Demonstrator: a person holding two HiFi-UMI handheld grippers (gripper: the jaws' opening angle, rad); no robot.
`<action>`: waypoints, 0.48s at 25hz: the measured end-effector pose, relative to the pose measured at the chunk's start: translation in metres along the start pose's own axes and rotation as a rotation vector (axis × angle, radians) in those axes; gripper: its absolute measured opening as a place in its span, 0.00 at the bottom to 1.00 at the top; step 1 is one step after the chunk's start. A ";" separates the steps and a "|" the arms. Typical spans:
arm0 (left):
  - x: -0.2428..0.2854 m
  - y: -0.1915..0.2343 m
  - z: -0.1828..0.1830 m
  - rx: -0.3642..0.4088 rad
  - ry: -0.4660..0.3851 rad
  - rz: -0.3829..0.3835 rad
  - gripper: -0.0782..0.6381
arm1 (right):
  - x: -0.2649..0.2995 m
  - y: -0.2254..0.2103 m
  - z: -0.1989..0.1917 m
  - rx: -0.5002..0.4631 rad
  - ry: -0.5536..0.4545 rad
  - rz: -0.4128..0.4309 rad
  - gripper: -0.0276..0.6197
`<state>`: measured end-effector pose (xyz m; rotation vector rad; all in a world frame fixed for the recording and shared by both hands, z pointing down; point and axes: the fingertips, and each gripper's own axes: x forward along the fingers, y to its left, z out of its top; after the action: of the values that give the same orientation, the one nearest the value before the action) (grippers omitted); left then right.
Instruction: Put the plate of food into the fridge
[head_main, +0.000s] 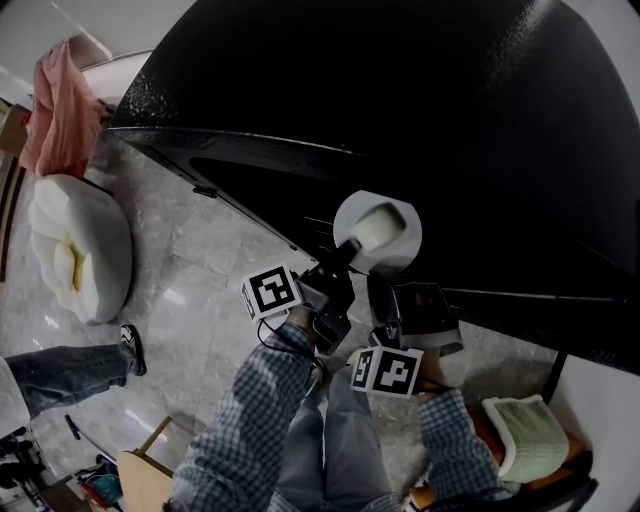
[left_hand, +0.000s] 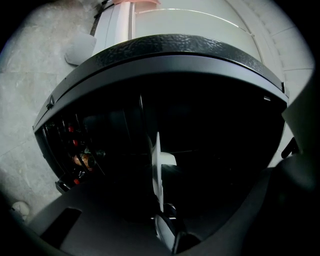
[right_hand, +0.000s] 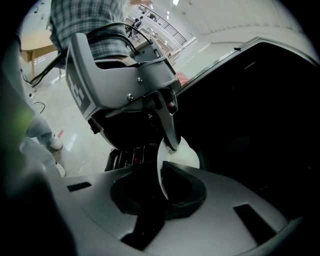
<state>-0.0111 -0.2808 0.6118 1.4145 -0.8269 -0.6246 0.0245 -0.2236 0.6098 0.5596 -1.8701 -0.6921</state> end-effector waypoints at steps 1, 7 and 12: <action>-0.001 0.000 0.001 0.010 0.002 0.010 0.17 | 0.001 -0.001 0.001 0.001 0.000 -0.001 0.10; -0.004 -0.010 0.001 0.009 0.008 -0.013 0.23 | 0.012 -0.009 0.000 0.006 0.004 -0.011 0.10; -0.018 -0.014 0.000 -0.024 -0.007 -0.026 0.23 | 0.020 -0.014 -0.002 -0.002 0.002 -0.027 0.10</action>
<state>-0.0202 -0.2677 0.5960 1.4041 -0.8059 -0.6577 0.0198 -0.2478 0.6141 0.5857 -1.8627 -0.7108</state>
